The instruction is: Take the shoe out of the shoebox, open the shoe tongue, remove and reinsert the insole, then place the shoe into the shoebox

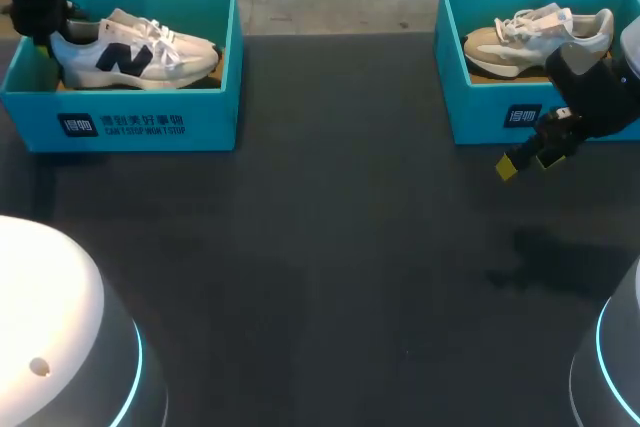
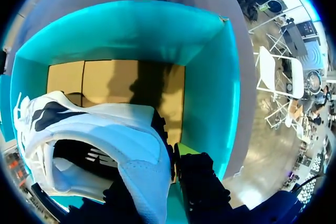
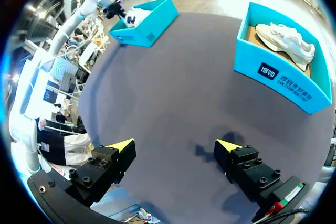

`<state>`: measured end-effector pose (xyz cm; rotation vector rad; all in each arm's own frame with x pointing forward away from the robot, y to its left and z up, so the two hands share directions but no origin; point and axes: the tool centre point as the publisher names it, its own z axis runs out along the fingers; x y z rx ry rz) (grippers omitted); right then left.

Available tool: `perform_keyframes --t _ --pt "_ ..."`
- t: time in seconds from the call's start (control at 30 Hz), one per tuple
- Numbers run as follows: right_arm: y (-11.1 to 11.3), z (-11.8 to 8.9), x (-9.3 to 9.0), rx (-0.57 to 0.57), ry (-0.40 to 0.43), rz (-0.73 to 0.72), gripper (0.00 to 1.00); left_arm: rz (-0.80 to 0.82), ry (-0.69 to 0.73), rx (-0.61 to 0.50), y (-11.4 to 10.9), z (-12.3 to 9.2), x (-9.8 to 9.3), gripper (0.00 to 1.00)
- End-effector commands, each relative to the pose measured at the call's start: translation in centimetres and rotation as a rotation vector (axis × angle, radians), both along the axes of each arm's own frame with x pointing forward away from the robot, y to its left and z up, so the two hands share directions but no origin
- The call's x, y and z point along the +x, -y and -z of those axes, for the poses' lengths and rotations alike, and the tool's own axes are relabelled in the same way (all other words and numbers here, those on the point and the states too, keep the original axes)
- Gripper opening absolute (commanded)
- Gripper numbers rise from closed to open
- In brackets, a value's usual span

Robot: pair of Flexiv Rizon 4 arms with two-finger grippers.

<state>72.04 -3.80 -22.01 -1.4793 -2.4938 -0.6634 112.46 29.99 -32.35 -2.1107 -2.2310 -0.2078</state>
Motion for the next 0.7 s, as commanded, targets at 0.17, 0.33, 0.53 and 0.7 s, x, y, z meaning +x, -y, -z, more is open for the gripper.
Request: perform_keyframes --t 0.17,0.33,0.53,0.7 --pt "0.0 0.1 0.0 -0.001 -0.001 0.000 1.00 0.015 0.009 -0.013 -0.3 -1.3 -1.2 0.00" --pt "0.0 0.1 0.0 -0.001 -0.001 0.000 1.00 0.017 -0.002 -0.024 -0.5 -1.4 -1.9 0.00" --pt "0.0 0.1 0.0 -0.001 -0.001 0.000 1.00 0.017 -0.013 -0.026 -0.8 -1.4 -3.0 0.00" --pt "0.0 0.1 0.0 -0.001 -0.001 0.000 1.00 0.025 -0.024 -0.031 -1.1 -1.7 -4.0 0.00"
